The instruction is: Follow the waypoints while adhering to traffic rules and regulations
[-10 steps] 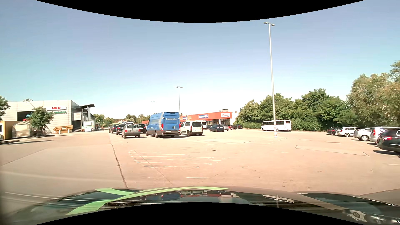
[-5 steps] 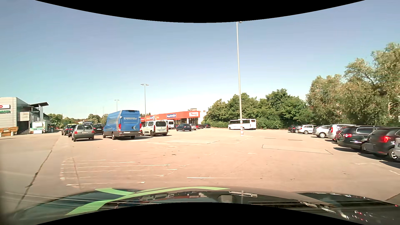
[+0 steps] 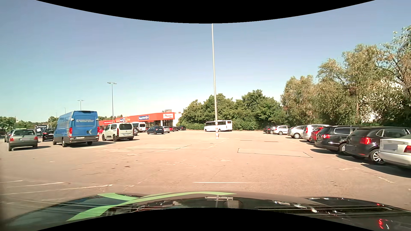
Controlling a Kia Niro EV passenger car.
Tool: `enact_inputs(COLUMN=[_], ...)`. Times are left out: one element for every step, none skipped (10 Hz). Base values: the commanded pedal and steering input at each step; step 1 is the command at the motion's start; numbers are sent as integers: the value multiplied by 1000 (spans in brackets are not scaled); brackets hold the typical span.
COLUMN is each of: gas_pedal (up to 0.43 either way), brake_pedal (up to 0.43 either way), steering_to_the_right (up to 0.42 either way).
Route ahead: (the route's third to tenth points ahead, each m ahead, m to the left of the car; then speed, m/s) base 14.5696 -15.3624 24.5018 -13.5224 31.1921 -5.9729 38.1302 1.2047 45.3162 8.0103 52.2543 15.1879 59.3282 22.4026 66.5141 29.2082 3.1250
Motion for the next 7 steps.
enact_inputs(gas_pedal=[0,0,8,8,8,8,8], brake_pedal=[0,0,0,0,0,0,0], steering_to_the_right=[337,323,316,307,292,261,237])
